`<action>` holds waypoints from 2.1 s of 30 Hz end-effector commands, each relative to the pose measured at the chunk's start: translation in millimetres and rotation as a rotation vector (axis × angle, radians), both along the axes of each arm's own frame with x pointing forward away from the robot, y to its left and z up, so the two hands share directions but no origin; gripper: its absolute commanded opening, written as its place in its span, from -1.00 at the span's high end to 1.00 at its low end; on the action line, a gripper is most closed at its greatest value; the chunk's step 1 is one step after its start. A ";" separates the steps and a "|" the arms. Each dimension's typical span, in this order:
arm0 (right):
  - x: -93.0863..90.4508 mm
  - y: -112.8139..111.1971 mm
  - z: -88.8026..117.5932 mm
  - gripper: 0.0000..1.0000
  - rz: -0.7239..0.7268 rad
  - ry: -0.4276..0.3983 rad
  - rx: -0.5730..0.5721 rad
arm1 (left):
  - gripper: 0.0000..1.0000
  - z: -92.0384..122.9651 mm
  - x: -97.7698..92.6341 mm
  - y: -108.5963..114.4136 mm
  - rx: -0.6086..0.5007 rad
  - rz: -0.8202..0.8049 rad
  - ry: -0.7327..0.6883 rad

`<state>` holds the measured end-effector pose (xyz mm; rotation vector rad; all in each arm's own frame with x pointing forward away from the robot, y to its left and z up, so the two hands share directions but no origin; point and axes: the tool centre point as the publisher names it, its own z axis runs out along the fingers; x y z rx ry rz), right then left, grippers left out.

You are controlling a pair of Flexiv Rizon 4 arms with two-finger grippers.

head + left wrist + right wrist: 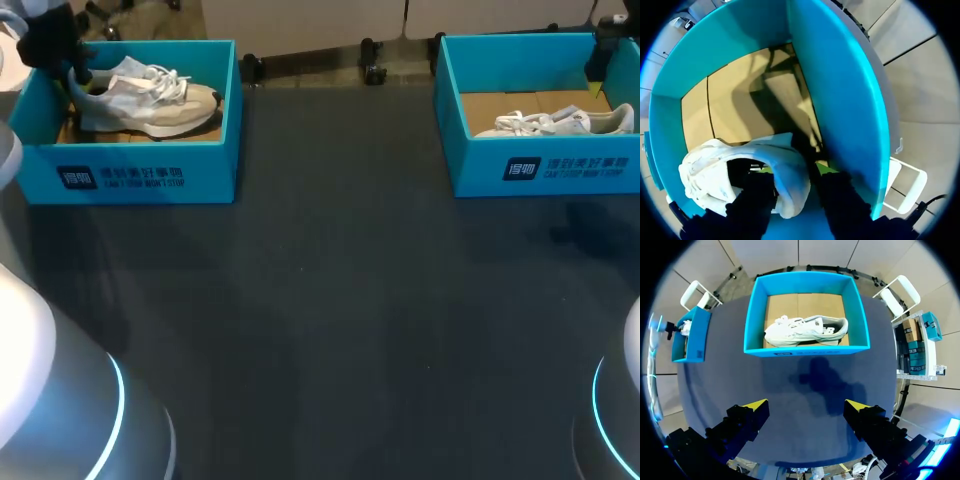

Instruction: Take the shoe out of the shoebox, open the shoe tongue, remove and reinsert the insole, then place the shoe into the shoebox

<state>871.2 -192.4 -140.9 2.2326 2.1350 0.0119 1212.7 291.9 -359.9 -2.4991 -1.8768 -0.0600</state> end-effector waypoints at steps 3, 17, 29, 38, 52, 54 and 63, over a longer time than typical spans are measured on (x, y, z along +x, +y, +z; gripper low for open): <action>0.4 0.3 -0.3 -1.00 0.000 0.001 0.000 | 0.57 -1.2 10.3 4.4 0.000 -0.004 0.032; 0.4 0.3 -0.3 -1.00 0.000 0.001 0.000 | 1.00 23.3 1.1 7.6 -0.002 -0.017 0.033; 0.4 0.3 -0.3 -1.00 0.000 0.001 0.000 | 1.00 79.7 -14.6 13.9 -0.062 0.047 -0.006; 0.4 0.3 -0.3 -1.00 0.000 0.001 0.000 | 1.00 110.1 -18.9 23.4 -0.073 0.079 -0.040; 0.4 0.3 -0.3 -1.00 0.000 0.001 0.000 | 1.00 149.3 -22.9 31.6 -0.080 0.115 -0.077; 0.4 0.3 -0.3 -1.00 0.000 0.001 0.000 | 1.00 149.3 -22.9 31.6 -0.080 0.115 -0.077; 0.4 0.3 -0.3 -1.00 0.000 0.001 0.000 | 1.00 149.3 -22.9 31.6 -0.080 0.115 -0.077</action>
